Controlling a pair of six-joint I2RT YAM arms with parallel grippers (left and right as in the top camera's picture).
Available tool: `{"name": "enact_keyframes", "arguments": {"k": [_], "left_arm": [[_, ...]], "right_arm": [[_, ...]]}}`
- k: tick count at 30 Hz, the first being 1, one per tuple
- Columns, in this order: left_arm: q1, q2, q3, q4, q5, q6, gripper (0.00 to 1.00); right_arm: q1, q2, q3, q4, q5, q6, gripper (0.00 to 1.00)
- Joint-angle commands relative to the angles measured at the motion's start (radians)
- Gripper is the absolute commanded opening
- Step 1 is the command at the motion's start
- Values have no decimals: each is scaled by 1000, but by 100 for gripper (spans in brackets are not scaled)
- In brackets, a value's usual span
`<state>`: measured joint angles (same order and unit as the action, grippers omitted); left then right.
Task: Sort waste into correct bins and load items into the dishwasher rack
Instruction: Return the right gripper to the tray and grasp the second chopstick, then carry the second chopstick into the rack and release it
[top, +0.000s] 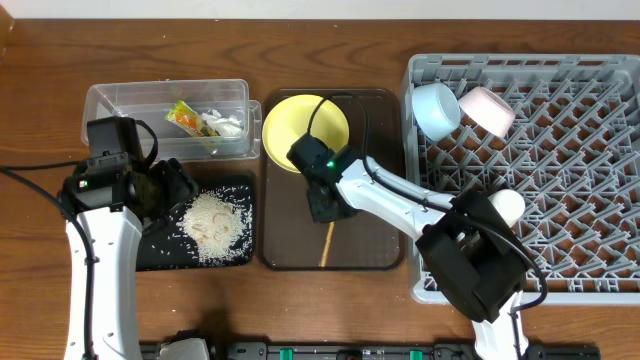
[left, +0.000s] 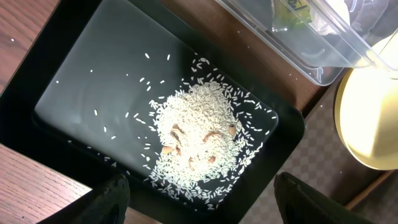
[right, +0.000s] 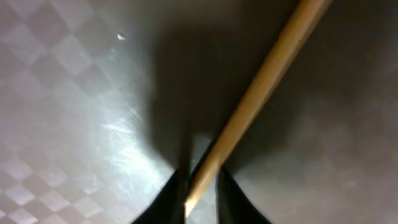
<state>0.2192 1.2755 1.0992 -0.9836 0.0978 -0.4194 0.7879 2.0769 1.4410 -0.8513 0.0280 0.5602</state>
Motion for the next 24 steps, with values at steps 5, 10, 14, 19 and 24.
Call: {"name": "enact_keyframes", "arguments": {"k": [5, 10, 14, 19, 24], "left_arm": [[3, -2, 6, 1, -2, -5, 77], [3, -2, 6, 0, -2, -5, 77], [3, -2, 6, 1, -2, -5, 77], [3, -2, 6, 1, -2, -5, 77], [3, -2, 6, 1, -2, -5, 77]], "right_arm": [[-31, 6, 10, -59, 19, 62, 1], [-74, -34, 11, -62, 9, 63, 1], [-135, -131, 11, -67, 9, -8, 1], [-221, -293, 11, -94, 9, -127, 1], [-321, -410, 11, -188, 13, -242, 1]]}}
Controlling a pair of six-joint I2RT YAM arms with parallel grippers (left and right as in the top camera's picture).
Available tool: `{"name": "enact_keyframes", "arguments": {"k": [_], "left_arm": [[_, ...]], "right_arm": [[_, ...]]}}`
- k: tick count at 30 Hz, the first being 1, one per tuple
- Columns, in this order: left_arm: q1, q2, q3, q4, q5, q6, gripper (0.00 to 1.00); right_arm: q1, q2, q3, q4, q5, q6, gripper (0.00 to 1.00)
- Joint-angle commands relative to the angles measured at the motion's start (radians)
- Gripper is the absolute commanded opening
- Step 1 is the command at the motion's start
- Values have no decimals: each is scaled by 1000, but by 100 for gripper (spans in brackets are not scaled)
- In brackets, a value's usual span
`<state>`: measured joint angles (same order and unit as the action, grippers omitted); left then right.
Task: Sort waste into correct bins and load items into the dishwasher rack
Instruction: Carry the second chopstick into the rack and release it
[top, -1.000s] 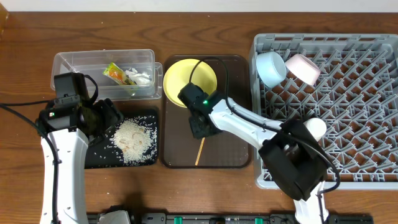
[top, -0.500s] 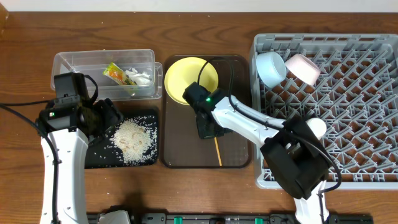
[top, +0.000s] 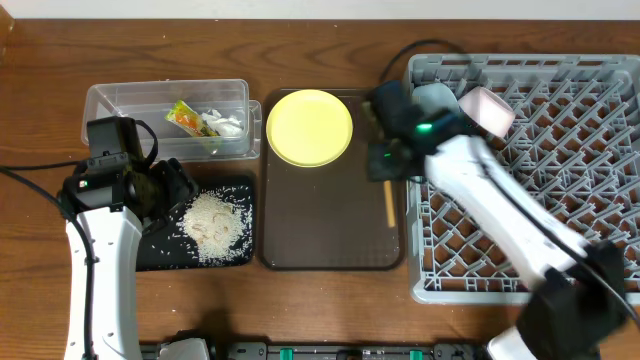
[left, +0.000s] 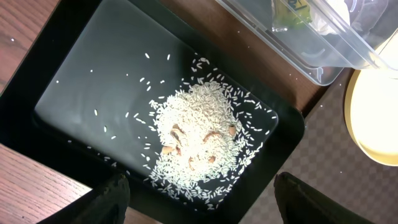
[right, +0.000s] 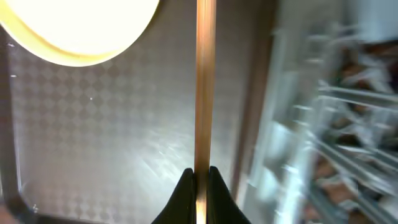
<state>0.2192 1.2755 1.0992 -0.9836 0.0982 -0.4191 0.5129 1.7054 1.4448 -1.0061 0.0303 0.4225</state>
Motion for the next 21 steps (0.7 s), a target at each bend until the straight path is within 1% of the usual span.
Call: {"name": "enact_keyframes", "arguments": {"k": [1, 6, 9, 12, 13, 16, 21], "left_arm": [[3, -2, 6, 1, -2, -5, 77], [3, -2, 6, 1, -2, -5, 77], [3, -2, 6, 1, -2, -5, 77], [3, -2, 6, 1, -2, -5, 77], [3, -2, 6, 1, -2, -5, 77], [3, -2, 6, 1, -2, -5, 77], [3, -2, 6, 1, -2, -5, 77]], "right_arm": [[-64, -47, 7, -56, 13, -111, 1], [-147, -42, -14, -155, 26, -124, 2], [-164, -33, -66, -145, 26, -124, 2], [-169, -29, -127, -94, 26, -124, 4], [-169, -29, -142, -77, 26, -124, 5], [-168, -29, -179, -21, 26, -126, 18], [-167, -31, -184, 31, 26, -126, 24]]}}
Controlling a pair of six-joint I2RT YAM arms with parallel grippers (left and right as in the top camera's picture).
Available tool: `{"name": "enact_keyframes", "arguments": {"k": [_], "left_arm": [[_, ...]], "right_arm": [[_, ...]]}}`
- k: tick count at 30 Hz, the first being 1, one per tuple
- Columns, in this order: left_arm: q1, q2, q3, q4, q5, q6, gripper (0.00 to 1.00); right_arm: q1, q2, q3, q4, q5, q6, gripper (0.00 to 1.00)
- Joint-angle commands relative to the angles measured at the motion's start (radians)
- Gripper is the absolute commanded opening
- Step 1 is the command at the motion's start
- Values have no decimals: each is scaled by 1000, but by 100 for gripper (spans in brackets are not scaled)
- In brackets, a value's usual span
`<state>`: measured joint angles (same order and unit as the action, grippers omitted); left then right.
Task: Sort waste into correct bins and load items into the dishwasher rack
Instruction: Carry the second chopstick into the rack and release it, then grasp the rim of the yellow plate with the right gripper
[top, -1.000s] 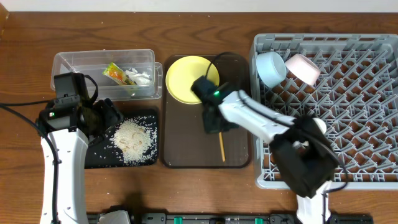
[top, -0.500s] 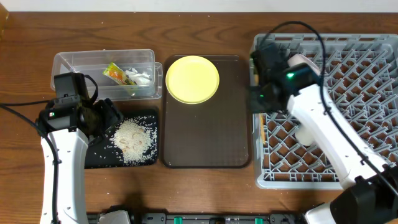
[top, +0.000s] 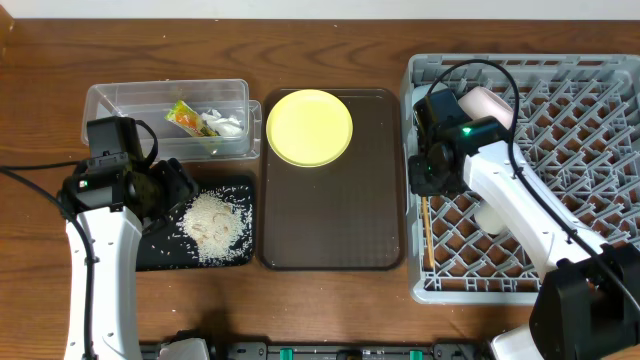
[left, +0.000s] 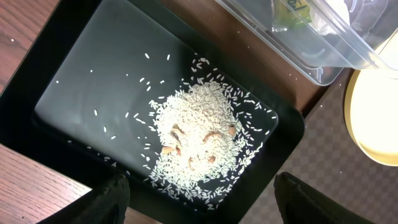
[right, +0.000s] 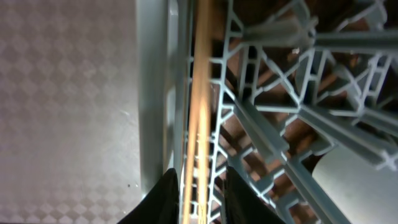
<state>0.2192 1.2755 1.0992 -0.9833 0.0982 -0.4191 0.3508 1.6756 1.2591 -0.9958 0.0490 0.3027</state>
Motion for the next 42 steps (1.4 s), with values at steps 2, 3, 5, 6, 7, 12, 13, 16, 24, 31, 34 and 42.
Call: {"name": "enact_keyframes", "arguments": {"k": [2, 3, 5, 6, 7, 12, 13, 16, 24, 31, 34, 42], "left_arm": [[3, -2, 6, 1, -2, -5, 77], [3, -2, 6, 1, -2, -5, 77], [3, -2, 6, 1, -2, -5, 77], [3, -2, 6, 1, -2, -5, 77], [3, -2, 6, 1, -2, -5, 77], [3, -2, 6, 1, -2, -5, 77], [3, -2, 6, 1, -2, -5, 77], [3, -2, 6, 1, -2, -5, 77], [3, -2, 6, 0, -2, -5, 77], [3, -2, 6, 1, -2, -5, 77], [3, -2, 6, 0, -2, -5, 77], [3, -2, 6, 0, -2, -5, 77]], "right_arm": [[-5, -4, 21, 47, 7, -27, 27], [-5, -7, 40, 63, 7, -36, 30], [-4, -14, 84, 107, 2, -50, 36], [-2, -16, 106, 137, -3, -50, 42], [2, -17, 126, 174, -14, -50, 47], [40, -3, 138, 432, -81, -50, 52], [51, 6, 138, 463, -80, -50, 53], [89, 61, 138, 549, -79, -48, 55], [161, 278, 138, 684, -75, -34, 56], [179, 417, 138, 738, -76, 29, 54], [182, 438, 138, 721, -76, 60, 45], [169, 435, 138, 621, -64, 65, 15]]}}
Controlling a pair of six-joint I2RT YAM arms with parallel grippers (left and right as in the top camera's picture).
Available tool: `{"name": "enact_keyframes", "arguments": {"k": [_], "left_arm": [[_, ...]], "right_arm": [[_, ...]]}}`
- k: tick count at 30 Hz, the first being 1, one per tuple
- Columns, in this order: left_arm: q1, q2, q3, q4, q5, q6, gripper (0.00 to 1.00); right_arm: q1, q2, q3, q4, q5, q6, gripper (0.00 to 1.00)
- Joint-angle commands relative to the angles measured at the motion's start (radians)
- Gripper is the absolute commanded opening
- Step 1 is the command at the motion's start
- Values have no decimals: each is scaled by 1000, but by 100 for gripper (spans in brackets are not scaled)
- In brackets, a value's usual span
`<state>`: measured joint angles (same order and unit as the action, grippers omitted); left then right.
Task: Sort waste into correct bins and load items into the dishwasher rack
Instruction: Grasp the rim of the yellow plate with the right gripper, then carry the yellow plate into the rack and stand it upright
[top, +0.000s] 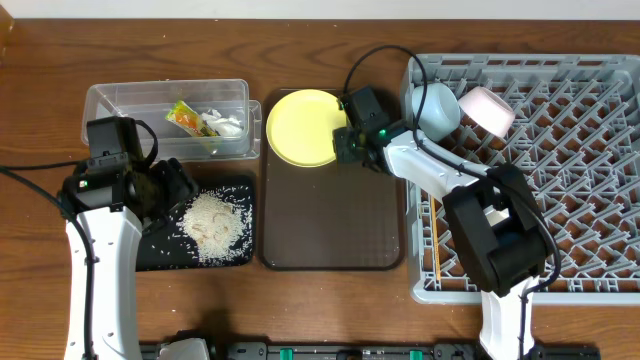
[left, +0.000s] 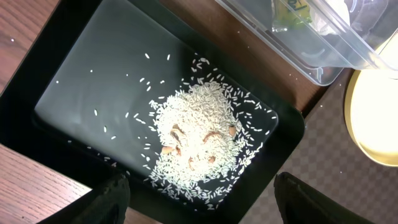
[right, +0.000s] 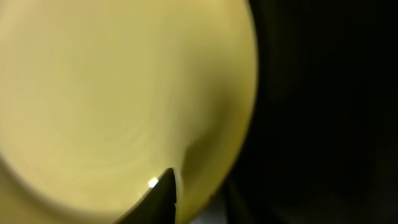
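Note:
A yellow plate (top: 305, 125) lies at the back of the brown tray (top: 335, 230). My right gripper (top: 347, 143) is at the plate's right rim, open, one finger over the plate (right: 124, 93) and the other in the dark outside the rim. A wooden chopstick (top: 433, 240) lies in the grey dishwasher rack (top: 520, 62) along its left side. My left gripper (left: 202, 199) hangs open and empty above the black tray (top: 160, 250), which holds a heap of rice (left: 199, 140).
A blue cup (top: 432, 108) and a pink cup (top: 487, 108) sit in the rack's back left corner. A clear bin (top: 130, 100) with wrappers stands behind the black tray. The right arm's cable loops over the rack's corner.
My right gripper has left the chopstick lying in the rack's left side and now sits at the yellow plate's right rim. The left arm has not moved.
My right gripper was shut on the chopstick down on the brown tray. Then it held the chopstick near the rack's left wall, then inside the rack with its fingers parted. Now the chopstick lies in the rack and the gripper is at the plate. The left arm stayed still.

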<state>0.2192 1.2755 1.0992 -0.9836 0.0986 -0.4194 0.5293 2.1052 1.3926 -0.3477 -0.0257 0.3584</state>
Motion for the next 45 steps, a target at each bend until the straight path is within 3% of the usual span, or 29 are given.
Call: {"name": "enact_keyframes", "arguments": {"k": [1, 6, 10, 19, 25, 31, 35, 40, 45], "left_arm": [[3, -2, 6, 0, -2, -5, 77], [3, -2, 6, 0, -2, -5, 77], [3, -2, 6, 0, -2, -5, 77], [3, -2, 6, 1, -2, -5, 77], [3, -2, 6, 1, -2, -5, 77], [3, -2, 6, 1, -2, -5, 77], [3, -2, 6, 1, -2, -5, 77], [3, -2, 6, 1, -2, -5, 77], [3, -2, 6, 1, -2, -5, 77]], "right_arm": [[-14, 5, 4, -48, 10, 16, 11], [-34, 3, 4, -127, 10, 31, 1], [-49, -34, 5, -159, 10, 30, 1], [-122, -332, 8, -240, 31, -122, 1], [-190, -525, 8, -385, 234, -248, 1], [-237, -639, 8, -497, 715, -496, 1], [-235, -647, 8, -550, 960, -584, 1], [-236, -647, 3, -644, 1015, -535, 1], [-235, -646, -14, -690, 913, -475, 1]]}}
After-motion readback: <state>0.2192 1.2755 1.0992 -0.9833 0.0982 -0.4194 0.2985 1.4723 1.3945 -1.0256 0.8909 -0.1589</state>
